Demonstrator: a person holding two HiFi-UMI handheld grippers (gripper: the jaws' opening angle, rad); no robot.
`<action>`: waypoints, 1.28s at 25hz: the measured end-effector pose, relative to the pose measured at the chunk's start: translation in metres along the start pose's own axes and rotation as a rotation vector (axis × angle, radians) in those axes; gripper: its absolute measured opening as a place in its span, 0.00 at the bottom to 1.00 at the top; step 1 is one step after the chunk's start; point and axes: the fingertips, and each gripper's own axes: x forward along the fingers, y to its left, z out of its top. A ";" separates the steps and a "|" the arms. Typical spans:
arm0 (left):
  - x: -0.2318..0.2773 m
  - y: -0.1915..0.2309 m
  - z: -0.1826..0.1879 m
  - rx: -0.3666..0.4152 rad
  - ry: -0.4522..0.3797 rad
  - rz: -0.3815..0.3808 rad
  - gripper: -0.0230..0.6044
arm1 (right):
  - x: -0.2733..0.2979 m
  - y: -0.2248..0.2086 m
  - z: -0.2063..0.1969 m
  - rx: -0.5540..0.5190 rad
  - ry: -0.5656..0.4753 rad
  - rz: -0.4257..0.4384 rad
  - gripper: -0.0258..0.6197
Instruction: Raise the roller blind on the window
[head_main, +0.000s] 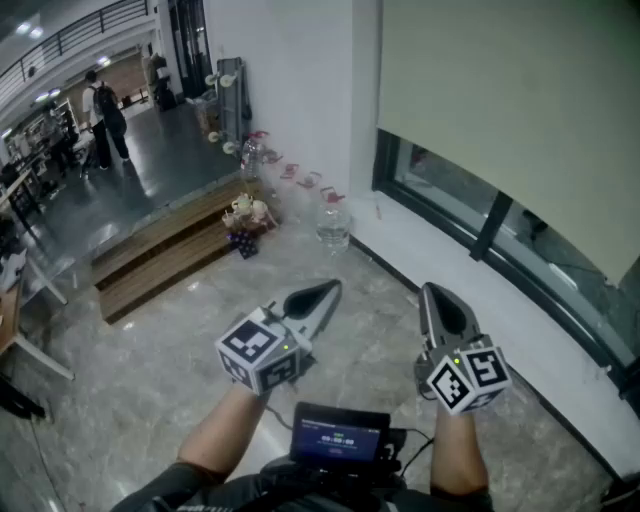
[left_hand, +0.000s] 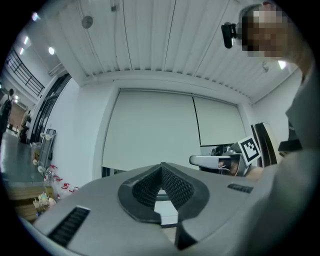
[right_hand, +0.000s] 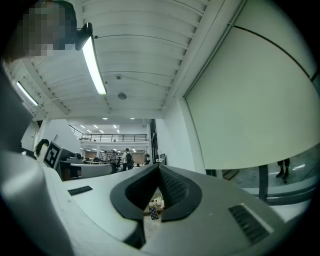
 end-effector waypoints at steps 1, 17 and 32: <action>0.001 -0.001 0.001 0.004 -0.004 0.001 0.02 | 0.000 -0.001 -0.002 0.007 0.006 -0.003 0.04; -0.014 0.023 0.001 -0.021 -0.011 0.021 0.02 | 0.011 0.010 -0.005 0.009 -0.001 -0.029 0.04; -0.035 0.045 -0.004 -0.055 -0.024 -0.017 0.02 | 0.028 0.030 -0.008 0.004 0.008 -0.081 0.04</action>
